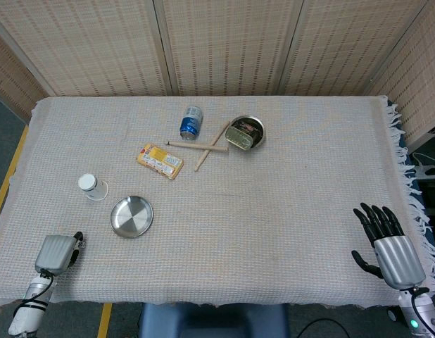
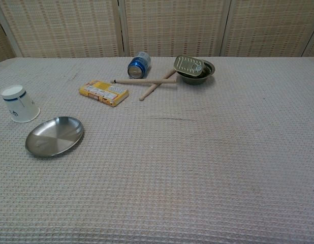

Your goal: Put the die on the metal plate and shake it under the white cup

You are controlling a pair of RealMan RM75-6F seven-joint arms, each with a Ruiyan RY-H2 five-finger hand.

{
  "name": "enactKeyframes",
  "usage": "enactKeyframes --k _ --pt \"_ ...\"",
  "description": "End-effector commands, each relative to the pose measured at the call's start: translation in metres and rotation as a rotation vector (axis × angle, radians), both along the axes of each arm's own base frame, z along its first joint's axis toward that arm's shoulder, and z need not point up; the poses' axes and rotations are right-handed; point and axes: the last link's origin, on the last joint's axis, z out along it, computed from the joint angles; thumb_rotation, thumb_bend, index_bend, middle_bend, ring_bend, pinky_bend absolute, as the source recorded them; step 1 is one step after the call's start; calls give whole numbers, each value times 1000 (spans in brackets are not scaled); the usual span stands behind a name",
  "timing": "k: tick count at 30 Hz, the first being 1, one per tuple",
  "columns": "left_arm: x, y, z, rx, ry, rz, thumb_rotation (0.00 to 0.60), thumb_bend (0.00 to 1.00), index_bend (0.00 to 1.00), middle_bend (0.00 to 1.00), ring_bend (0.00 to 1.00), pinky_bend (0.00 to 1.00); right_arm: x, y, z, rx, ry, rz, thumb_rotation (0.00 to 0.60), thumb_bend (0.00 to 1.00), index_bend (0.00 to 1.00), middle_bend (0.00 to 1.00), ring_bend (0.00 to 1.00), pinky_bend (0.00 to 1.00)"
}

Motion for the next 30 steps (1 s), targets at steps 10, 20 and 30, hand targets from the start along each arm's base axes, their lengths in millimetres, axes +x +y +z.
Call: enactKeyframes --k 10,20,30 --pt "0 5 -2 11 15 -13 600 409 524 918 754 871 0 0 0 9 4 -8 544 196 0 0 0 0" --pt "28 9 3 12 -118 -95 600 405 547 937 767 879 -1 -1 -3 13 10 -14 544 197 0 0 0 0" --pt "91 63 -27 -13 -161 -240 600 402 551 965 795 903 -1 -3 -8 30 17 -21 545 196 0 0 0 0"
